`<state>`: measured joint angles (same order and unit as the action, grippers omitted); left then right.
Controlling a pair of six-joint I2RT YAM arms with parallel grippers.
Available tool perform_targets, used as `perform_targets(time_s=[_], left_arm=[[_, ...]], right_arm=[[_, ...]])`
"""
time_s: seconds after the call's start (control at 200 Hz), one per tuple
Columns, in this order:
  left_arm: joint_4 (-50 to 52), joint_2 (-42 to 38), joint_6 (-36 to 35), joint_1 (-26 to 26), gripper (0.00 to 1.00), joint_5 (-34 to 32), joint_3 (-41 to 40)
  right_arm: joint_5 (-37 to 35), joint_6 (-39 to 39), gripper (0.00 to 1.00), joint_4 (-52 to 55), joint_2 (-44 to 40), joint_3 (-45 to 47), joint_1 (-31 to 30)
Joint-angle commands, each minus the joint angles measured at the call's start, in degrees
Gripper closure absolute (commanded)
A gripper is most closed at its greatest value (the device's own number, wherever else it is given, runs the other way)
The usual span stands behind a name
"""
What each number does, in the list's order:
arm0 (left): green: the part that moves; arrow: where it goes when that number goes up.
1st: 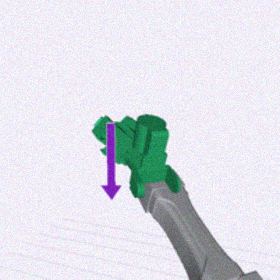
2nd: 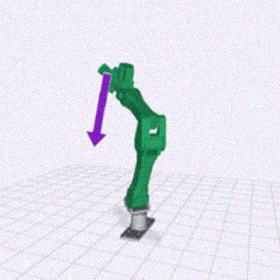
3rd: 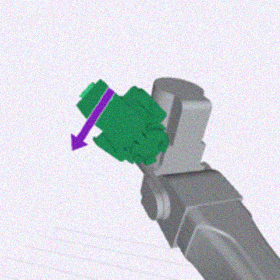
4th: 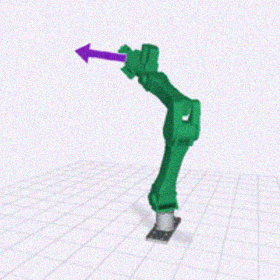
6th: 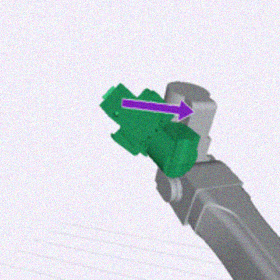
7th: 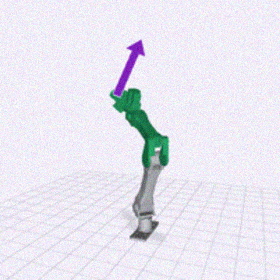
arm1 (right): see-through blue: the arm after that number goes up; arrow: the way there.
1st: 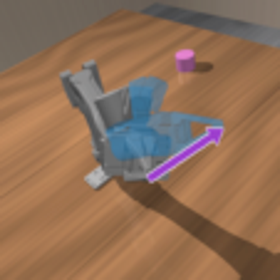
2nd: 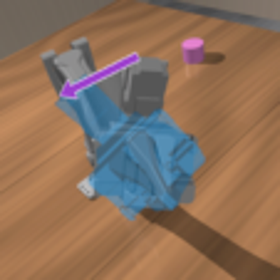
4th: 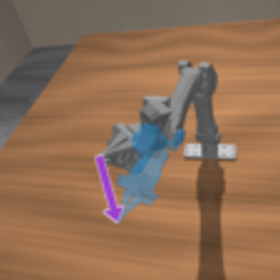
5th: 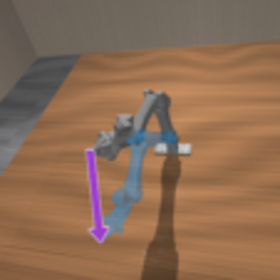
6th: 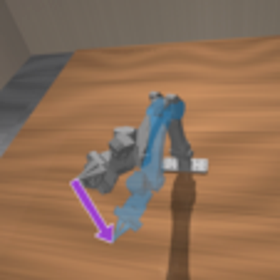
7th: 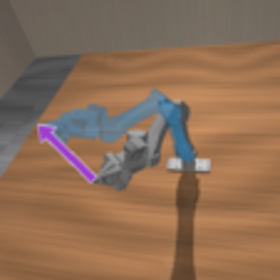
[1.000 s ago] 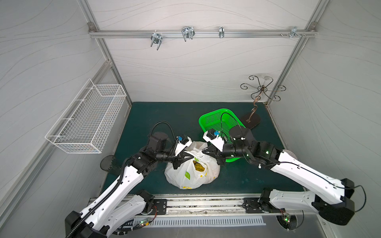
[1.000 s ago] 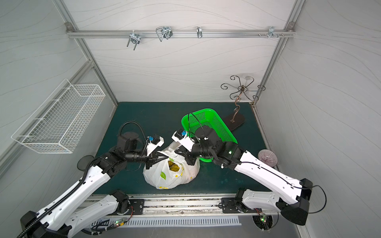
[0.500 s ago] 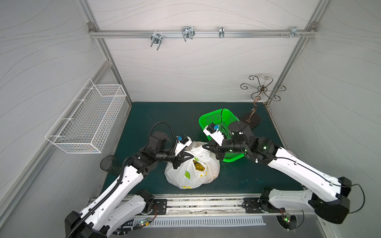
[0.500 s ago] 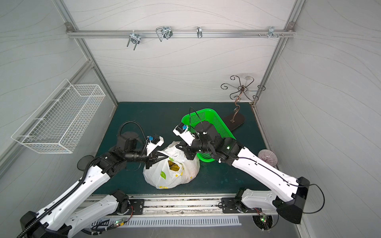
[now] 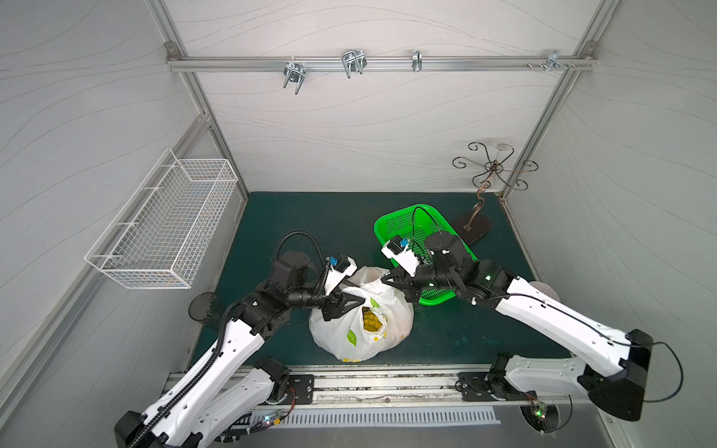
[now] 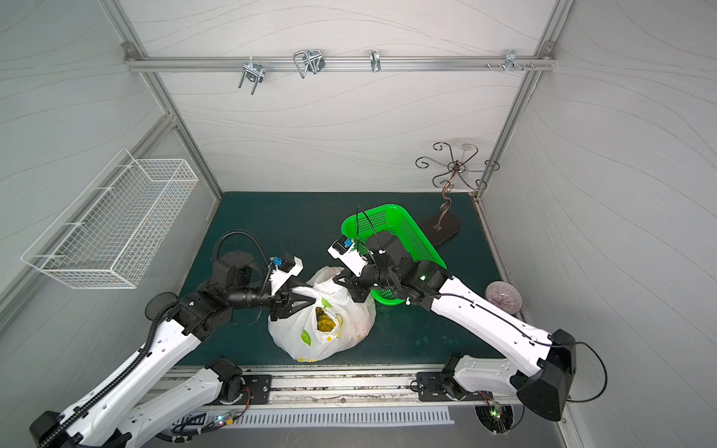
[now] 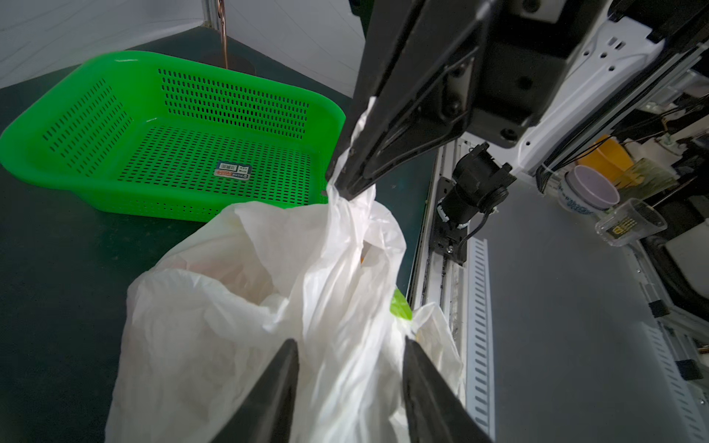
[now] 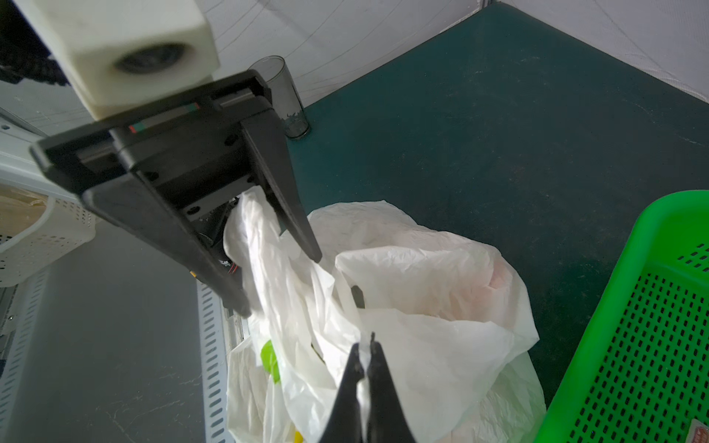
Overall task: Place the pineapple into a plastic bag & tie a knot
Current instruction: Cross the plastic bag at the center of the board.
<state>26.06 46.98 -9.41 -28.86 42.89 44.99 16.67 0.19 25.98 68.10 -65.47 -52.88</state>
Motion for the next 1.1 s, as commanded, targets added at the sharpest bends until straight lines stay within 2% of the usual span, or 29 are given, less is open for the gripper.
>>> perform_targets(time_s=[0.0,0.11,0.165,0.205,0.275,0.34,0.435,0.665,0.88,1.095], left_arm=[[0.8,-1.3,0.1,0.3,0.5,2.3,0.2],[0.8,-1.5,1.0,0.3,0.49,3.3,0.2],[0.7,-1.2,1.0,0.3,0.53,3.4,0.4],[0.9,-0.9,0.9,0.3,0.59,3.4,0.6],[2.0,-0.3,0.0,0.3,0.78,3.4,1.3],[3.0,0.0,-0.7,0.3,0.9,3.3,1.8],[3.9,-0.2,-1.5,0.3,1.0,2.5,2.7],[6.0,-0.1,-1.3,0.3,1.0,2.1,7.0],[7.3,-0.4,-1.5,0.3,0.95,1.4,8.2],[7.7,0.0,-1.9,0.3,0.84,1.7,7.6]], right_arm=[[1.3,-0.1,1.0,-0.3,0.0,-1.7,0.7],[1.8,-0.4,1.0,-0.2,0.5,-2.2,0.8],[1.9,-0.3,1.0,-0.2,0.7,-2.2,0.8],[2.0,-0.4,1.0,-0.2,0.6,-2.2,0.8],[1.9,-0.4,1.0,-0.2,0.5,-2.1,0.8],[1.9,-0.5,1.0,-0.1,0.3,-2.2,0.9],[2.0,-0.6,1.0,0.3,0.0,-2.4,1.2],[1.5,-1.0,1.0,1.2,-0.5,-1.9,1.8],[1.4,-1.2,1.0,1.2,-0.2,-1.8,2.0],[1.6,-1.1,1.0,1.3,-0.1,-2.1,2.0]])
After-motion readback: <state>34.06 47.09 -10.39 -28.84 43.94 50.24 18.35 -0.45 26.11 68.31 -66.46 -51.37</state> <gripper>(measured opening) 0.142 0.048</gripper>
